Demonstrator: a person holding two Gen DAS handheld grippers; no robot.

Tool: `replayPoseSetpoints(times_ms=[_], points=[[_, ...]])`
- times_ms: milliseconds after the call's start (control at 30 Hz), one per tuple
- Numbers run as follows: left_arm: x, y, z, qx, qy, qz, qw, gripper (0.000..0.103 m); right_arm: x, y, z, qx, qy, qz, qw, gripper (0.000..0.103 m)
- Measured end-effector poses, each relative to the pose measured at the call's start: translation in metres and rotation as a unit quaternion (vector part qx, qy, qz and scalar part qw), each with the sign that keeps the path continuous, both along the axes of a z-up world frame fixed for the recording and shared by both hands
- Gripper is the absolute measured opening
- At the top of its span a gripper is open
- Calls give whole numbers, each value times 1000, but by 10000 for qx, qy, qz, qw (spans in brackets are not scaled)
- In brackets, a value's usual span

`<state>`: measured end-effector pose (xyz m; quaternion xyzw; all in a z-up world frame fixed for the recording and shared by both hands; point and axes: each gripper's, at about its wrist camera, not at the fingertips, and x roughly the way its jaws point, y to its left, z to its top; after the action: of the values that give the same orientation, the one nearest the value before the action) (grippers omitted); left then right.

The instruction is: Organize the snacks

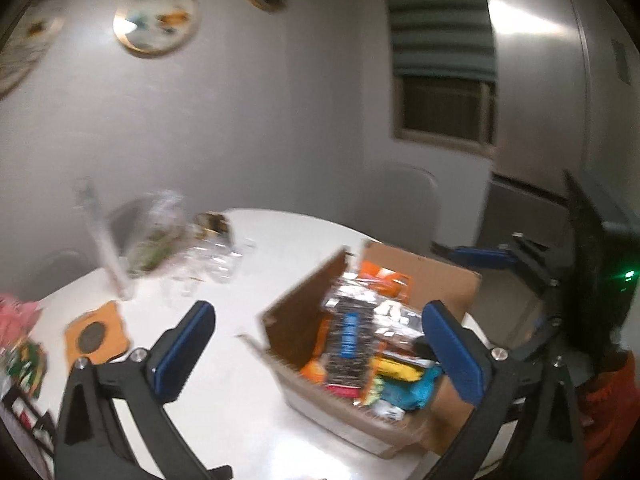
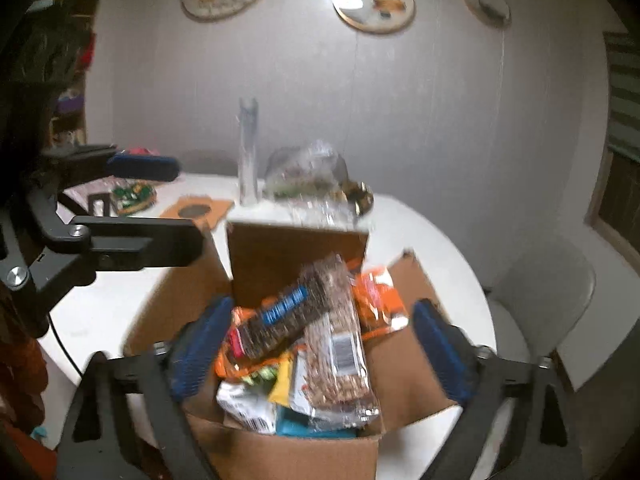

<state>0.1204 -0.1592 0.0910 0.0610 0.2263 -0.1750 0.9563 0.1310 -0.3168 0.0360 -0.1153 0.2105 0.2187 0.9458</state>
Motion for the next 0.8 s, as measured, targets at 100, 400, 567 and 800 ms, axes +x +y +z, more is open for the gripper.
replayPoseSetpoints(times_ms=[100,400,567,800], points=[[-14,14,-4,-8,-261,631,9977,102,-12,3,6,132,-353,139,9992,103],[-30,62,-32,-275,-501,1949,9791,102,-27,13,-1,809,-1051,464,9901,103],[-32,69,-42,-241,-473,2167,9748,102,-28,21,-6,856,-1098,465,9892,103],[-38,71,-42,-204,-518,2235,9731,102,-31,25,-4,903,-1071,488,9889,103]])
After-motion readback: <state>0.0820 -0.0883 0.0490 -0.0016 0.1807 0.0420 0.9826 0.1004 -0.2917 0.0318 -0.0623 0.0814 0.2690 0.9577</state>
